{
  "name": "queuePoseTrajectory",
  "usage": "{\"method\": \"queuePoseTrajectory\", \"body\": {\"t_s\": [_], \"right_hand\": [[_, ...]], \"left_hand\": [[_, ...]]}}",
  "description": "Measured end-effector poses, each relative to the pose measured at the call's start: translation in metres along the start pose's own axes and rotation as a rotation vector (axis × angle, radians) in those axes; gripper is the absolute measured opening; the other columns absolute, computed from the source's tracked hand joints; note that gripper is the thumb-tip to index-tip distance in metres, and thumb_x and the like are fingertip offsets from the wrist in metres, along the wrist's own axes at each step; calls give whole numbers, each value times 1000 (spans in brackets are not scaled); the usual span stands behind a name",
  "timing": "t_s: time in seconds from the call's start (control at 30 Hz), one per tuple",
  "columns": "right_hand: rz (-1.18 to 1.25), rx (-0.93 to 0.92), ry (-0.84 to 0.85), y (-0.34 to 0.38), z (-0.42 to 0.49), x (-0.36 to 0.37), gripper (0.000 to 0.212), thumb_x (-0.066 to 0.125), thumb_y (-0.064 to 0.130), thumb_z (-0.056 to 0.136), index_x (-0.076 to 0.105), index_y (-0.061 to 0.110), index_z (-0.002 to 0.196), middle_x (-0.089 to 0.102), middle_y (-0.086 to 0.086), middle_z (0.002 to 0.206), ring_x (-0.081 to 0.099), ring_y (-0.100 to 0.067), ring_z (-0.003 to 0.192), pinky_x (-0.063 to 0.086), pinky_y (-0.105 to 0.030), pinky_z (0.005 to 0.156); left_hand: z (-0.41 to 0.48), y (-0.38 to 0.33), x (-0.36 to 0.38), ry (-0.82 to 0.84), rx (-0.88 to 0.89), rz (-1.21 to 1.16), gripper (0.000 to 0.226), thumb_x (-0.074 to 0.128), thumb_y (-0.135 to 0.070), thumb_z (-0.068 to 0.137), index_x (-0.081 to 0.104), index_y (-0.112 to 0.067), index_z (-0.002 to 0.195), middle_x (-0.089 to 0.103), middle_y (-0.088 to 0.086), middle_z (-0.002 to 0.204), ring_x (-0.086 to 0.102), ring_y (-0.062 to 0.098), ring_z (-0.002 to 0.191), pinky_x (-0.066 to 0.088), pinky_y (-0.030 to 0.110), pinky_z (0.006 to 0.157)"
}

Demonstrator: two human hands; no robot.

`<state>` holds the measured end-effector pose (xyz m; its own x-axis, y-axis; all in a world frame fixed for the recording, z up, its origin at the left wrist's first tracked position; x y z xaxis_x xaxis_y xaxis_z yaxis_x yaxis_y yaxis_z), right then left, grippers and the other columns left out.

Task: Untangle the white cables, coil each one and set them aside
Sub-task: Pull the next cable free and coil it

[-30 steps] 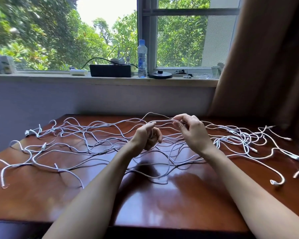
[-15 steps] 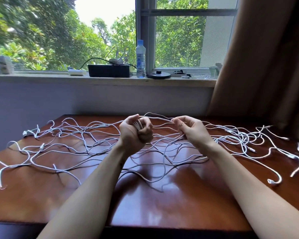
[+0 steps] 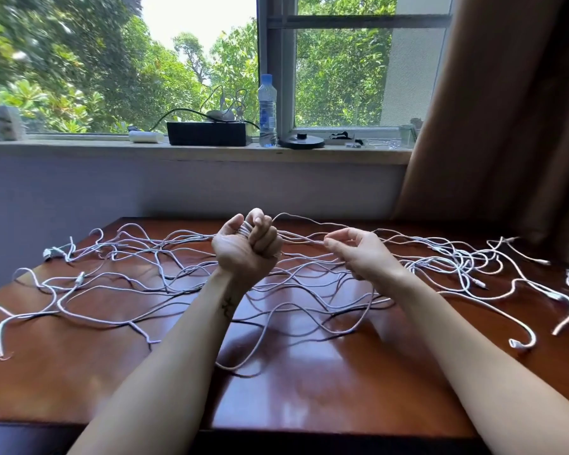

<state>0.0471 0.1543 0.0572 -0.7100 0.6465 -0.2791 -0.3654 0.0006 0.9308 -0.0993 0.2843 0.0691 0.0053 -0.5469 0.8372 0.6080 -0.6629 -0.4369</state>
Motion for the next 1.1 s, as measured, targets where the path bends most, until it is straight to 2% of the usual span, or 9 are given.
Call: {"method": "queuePoseTrajectory", "body": {"t_s": [0.1,0.2,0.4,0.5,0.63,0.77,0.83,0.97,1.1], "right_hand": [[-309,-130,-53,4,0,-2,19,75,34,90,72,16,88,71,-1,74,58,-6,61,44,-17,55],[-462,-184,-45,2,1,2,21,78,42,85,73,22,79,69,5,66,57,-4,58,46,-24,61],[-440,-278,167,6,-9,23,21,82,41,82,77,21,77,59,5,58,43,-4,51,36,-23,53],[-374,-319,249,9,-14,32,17,83,36,82,79,21,78,58,3,59,42,-5,55,35,-25,54],[-212,-296,339,13,-20,39,12,81,23,85,79,12,88,73,-2,73,57,-6,67,47,-25,63],[-123,-327,298,19,-21,35,9,74,10,91,78,8,99,77,-12,95,68,-12,86,55,-30,82],[-107,-388,214,24,-20,30,10,72,9,92,78,10,100,78,-6,96,72,-14,91,56,-31,87],[-95,-430,89,27,-17,21,10,70,13,95,77,20,98,69,7,71,55,-13,55,45,-25,54],[94,-381,109,29,-16,18,15,61,4,99,72,11,108,66,-12,78,59,-18,62,56,-33,49]], "left_hand": [[0,-2,1,8,-1,-50,30,34,-26,83,51,-7,68,25,-1,50,11,12,44,14,26,42],[0,-3,3,4,9,-97,33,33,-25,84,57,-3,81,26,0,53,20,13,40,21,26,40],[5,-10,-7,-69,14,-200,53,41,-25,84,52,4,127,27,-1,62,24,14,44,24,27,43],[8,-11,-11,-110,13,-168,37,43,-18,84,49,-1,117,31,1,65,27,14,49,24,25,50],[10,-8,-16,-223,2,64,12,36,-10,92,45,-15,99,31,-2,64,28,13,48,27,23,50],[11,-7,-21,-373,63,459,61,25,-1,94,32,-29,147,31,-4,59,27,10,48,26,25,57],[15,-7,-23,-385,101,611,68,22,2,93,26,-27,154,37,-5,56,28,8,47,28,24,54],[17,-7,-24,-373,164,840,68,24,5,95,27,-26,156,45,-5,58,33,8,49,27,24,53],[13,-3,-19,-304,200,955,65,27,6,97,28,-23,154,45,2,67,37,10,52,31,22,51]]}}
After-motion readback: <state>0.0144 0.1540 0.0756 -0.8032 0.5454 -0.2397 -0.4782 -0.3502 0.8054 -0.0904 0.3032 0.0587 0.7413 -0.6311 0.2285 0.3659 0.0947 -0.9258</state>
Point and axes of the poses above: each hand's wrist, its own z-axis towards the middle knuckle, its own x-axis out of the palm, y = z × x, the point moved 6 cm from there along z, towards the middle knuckle
